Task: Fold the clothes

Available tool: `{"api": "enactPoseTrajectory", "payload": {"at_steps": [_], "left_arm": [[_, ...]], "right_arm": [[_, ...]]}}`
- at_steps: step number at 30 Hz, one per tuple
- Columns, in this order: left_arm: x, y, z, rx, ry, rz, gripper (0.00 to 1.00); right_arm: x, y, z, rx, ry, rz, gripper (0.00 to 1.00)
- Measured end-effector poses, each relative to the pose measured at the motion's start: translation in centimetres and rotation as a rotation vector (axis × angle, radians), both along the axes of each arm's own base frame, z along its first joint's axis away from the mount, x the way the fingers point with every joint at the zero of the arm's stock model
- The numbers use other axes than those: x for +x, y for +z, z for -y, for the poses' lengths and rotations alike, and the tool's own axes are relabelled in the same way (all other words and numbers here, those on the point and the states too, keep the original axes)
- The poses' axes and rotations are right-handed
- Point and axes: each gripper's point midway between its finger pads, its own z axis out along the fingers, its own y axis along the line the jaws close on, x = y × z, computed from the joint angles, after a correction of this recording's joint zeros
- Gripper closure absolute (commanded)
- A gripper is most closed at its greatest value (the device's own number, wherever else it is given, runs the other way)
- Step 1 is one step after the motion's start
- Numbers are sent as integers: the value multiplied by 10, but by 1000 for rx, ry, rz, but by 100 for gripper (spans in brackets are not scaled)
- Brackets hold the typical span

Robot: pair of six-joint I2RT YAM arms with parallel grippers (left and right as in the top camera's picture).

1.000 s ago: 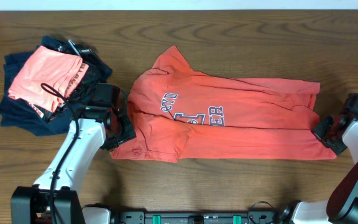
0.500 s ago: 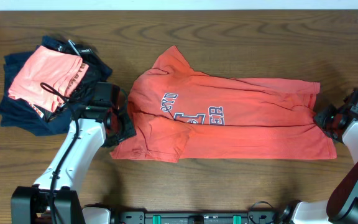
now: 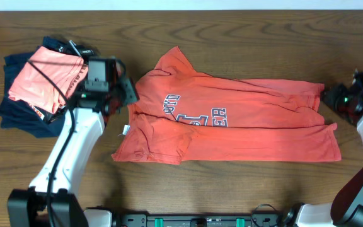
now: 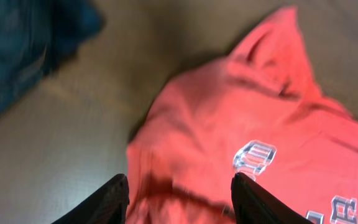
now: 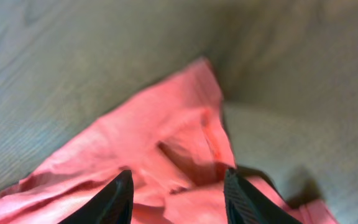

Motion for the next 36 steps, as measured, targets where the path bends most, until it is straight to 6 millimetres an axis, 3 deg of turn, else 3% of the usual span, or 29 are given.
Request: {"api": "enactPoseTrajectory", "payload": {"at_steps": [5,10,16,21,36], "left_arm": [[32,-8,3,30,-43,-11,43],[50,-34,5,48,-65,-63,43],[50,-44,5,51,-69,-86,42],[49,-43,5,52,-69,-88,42],[47,-45,5,52,-70,-97,42]], "right_arm": [[7,3,-14,-39,51,-15,54],[9,-18,-9,-42,37,-58,51],[16,-62,-12,12,55,-112,50],[22,-85,-16,36,60,-127,49],[43,-85,-9,46,8,-49,50]]}}
